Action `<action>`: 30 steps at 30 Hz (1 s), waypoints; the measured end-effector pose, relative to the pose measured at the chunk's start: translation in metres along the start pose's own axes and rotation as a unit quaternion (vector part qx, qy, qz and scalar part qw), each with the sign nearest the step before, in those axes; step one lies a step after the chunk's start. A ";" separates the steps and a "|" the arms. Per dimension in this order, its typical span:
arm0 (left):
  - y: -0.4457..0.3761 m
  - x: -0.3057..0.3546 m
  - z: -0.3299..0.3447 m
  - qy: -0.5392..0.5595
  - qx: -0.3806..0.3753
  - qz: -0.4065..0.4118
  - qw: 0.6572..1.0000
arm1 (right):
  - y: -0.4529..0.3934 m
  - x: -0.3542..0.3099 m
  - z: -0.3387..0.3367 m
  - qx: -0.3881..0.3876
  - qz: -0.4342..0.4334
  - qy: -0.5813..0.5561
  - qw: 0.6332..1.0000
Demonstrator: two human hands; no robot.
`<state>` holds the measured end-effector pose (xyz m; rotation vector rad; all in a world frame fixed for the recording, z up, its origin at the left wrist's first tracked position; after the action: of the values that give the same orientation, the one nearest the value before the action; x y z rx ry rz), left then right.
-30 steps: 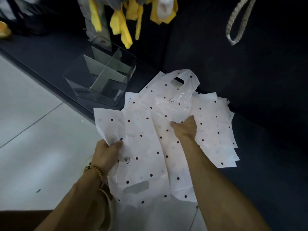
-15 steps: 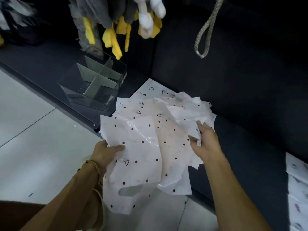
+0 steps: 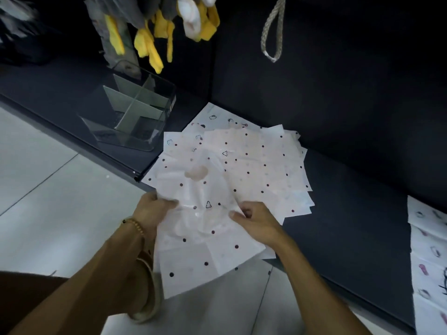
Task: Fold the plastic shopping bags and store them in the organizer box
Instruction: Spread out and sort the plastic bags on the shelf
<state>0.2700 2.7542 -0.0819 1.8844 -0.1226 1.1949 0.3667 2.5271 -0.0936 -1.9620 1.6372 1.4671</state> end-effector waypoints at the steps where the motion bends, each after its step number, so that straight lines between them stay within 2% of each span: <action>1: -0.002 0.003 -0.008 -0.013 0.015 0.023 1.000 | -0.008 -0.002 -0.001 0.045 -0.008 -0.012 0.999; 3: -0.005 0.009 -0.028 -0.039 0.014 0.057 0.998 | -0.030 -0.005 -0.005 0.162 -0.027 0.030 0.986; 5: -0.006 0.009 -0.047 -0.053 0.004 0.059 0.997 | -0.053 -0.007 -0.005 0.212 -0.036 0.102 0.971; 9: -0.006 0.003 -0.066 -0.026 0.028 0.055 0.998 | -0.086 -0.012 0.008 0.153 -0.046 0.246 0.956; 12: -0.006 0.000 -0.067 0.005 0.049 0.034 0.998 | -0.097 -0.009 0.009 0.149 -0.036 0.334 0.930; 14: -0.009 0.000 -0.064 0.026 0.056 0.017 0.998 | -0.099 -0.009 0.003 0.156 0.011 0.245 0.957; 16: -0.010 0.003 -0.059 0.045 0.055 0.008 0.997 | -0.095 -0.009 -0.010 0.208 0.051 0.080 0.974; 18: -0.009 0.007 -0.054 0.067 0.055 0.002 0.996 | -0.082 -0.013 -0.029 0.257 0.059 -0.081 0.961; 21: -0.005 0.013 -0.047 0.090 0.037 -0.013 0.995 | -0.055 -0.022 -0.061 0.261 0.058 -0.255 0.929; 25: 0.010 0.020 -0.033 0.101 -0.003 -0.030 0.994 | -0.023 -0.037 -0.072 0.198 0.026 -0.261 0.944; 30: 0.025 0.020 -0.014 0.144 -0.041 -0.061 0.987 | -0.018 -0.060 -0.020 0.161 -0.050 -0.216 0.962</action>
<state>0.2590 2.7556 -0.0489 1.6054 0.0989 1.3404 0.3991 2.5584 -0.0456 -1.4093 1.4473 1.3643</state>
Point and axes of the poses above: each hand's wrist, its own y-axis away from the middle knuckle, its own z-axis out of the palm, x = y × z, the point moved 1 cm from there along -y, towards the middle knuckle, and after that the axes turned 8 degrees about x, right-handed, at the moved point
